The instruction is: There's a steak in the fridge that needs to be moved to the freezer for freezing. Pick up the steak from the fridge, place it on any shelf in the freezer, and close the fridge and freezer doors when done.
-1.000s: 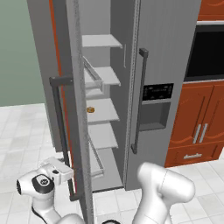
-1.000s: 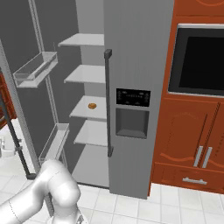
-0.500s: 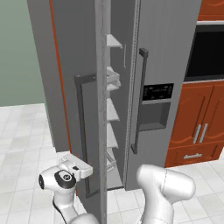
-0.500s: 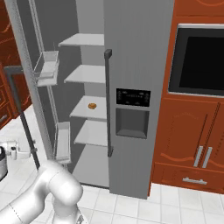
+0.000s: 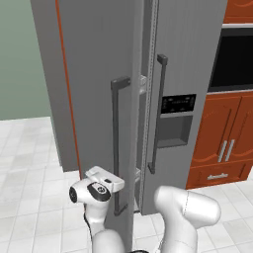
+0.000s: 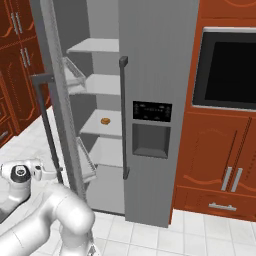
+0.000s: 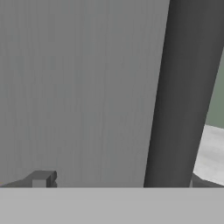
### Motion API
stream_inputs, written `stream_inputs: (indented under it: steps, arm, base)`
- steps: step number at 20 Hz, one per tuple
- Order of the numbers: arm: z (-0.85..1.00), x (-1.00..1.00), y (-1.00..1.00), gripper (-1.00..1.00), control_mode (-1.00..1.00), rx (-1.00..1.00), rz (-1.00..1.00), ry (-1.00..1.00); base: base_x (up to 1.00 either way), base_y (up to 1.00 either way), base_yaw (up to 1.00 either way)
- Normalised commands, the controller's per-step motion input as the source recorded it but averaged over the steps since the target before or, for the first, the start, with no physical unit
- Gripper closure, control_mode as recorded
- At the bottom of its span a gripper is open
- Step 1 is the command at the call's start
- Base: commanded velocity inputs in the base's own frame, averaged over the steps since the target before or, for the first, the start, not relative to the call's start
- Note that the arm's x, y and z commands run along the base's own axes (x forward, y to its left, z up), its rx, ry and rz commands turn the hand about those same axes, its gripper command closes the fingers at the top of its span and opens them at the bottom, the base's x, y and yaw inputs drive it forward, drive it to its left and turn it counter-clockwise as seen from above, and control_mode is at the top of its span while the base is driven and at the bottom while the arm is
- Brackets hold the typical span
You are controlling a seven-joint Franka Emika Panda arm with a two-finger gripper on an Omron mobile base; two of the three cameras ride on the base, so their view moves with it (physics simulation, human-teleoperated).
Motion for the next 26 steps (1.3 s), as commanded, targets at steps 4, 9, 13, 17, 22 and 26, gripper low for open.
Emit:
stream_inputs:
  steps: [4,9,13,17,22,26]
  arm:
    - [0.0,0.56,-0.29,-1.0,-1.0,0.01,0.0,0.0]
    - [0.0,0.62,-0.19,-1.0,-1.0,0.0,0.0,0.0]
    - [0.0,0.75,-0.06,-1.0,-1.0,0.0,0.0,0.03]
    - [0.0,0.7,0.0,-1.0,-1.0,0.0,0.0,0.07]
    - [0.02,0.55,0.0,-1.0,-1.0,0.0,0.0,0.0]
    - [0.0,0.66,0.0,-1.0,-1.0,0.0,0.0,0.0]
  base:
    - [0.0,0.0,0.0]
    - [0.0,0.0,0.0]
    - [0.0,0.0,0.0]
    - [0.0,0.0,0.0]
    - [0.0,0.0,0.0]
    - [0.0,0.0,0.0]
